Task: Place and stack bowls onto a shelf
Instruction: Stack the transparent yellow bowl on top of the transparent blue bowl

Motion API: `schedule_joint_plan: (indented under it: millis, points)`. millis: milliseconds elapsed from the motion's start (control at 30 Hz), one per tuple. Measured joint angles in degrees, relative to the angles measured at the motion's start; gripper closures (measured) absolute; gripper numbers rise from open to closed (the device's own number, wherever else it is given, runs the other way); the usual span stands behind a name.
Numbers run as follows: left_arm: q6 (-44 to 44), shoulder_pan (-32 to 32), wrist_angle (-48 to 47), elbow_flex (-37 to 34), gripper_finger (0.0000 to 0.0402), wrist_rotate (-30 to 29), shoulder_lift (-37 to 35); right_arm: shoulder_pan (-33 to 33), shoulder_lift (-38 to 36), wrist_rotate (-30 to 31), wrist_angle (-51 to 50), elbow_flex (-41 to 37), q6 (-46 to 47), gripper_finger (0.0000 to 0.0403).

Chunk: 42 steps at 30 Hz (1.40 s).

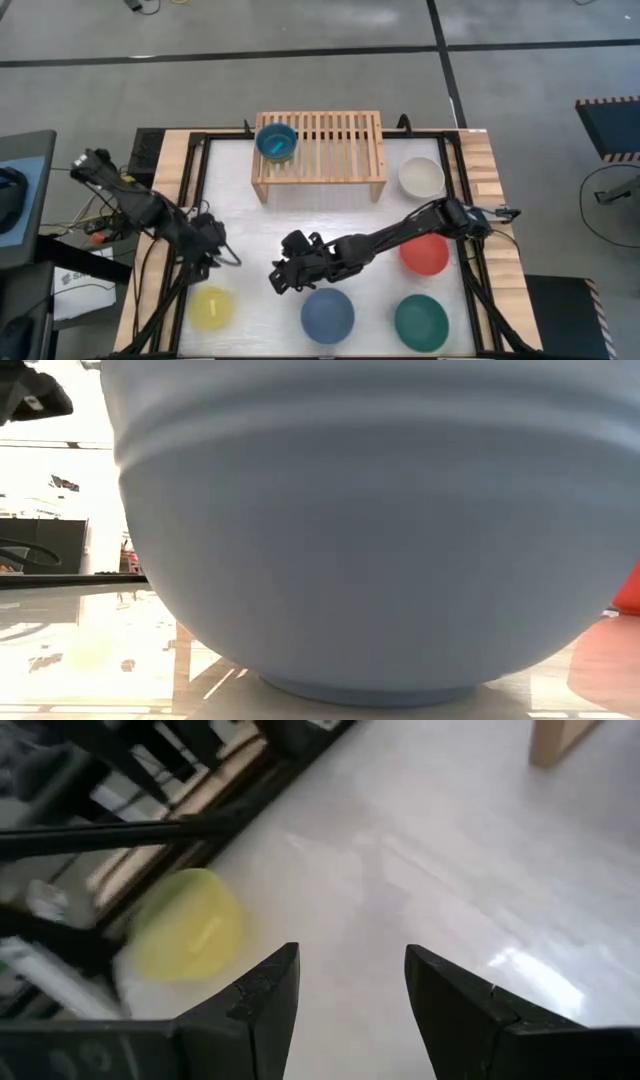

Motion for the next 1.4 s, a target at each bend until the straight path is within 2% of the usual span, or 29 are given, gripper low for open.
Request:
schedule_joint_plan:
  millis: [233, 467, 733, 900, 1167, 1400]
  points:
    - [0.66, -7.27, 3.85, -5.91, 0.0248, 1.1, 4.98, -0.32, -6.01, 0.09, -10.81, 0.01, -3.59, 0.0194]
    - [-1.94, -12.09, 9.08, -10.47, 0.0248, 2.17, 8.53, -1.02, -8.27, 0.38, -13.27, 0.01, -4.33, 0.0195]
    - [-4.08, -14.67, 11.44, -13.11, 0.0248, 2.05, 10.84, 0.79, -7.15, 0.37, -13.6, -0.06, -0.9, 0.0195]
    - [-4.26, -15.98, 11.43, -13.37, 0.0249, 1.47, 12.01, 2.32, -7.32, 3.36, -14.03, -0.55, 1.63, 0.0195]
    - [-1.86, -16.11, 11.49, -13.37, 0.0249, -1.71, 12.5, 3.29, -7.28, 3.81, -14.42, -0.54, 5.0, 0.0195]
    - [-1.52, -16.11, 13.79, -13.39, 0.0249, -1.72, 12.5, 3.67, -7.28, 6.05, -14.42, -0.54, 5.85, 0.0195]
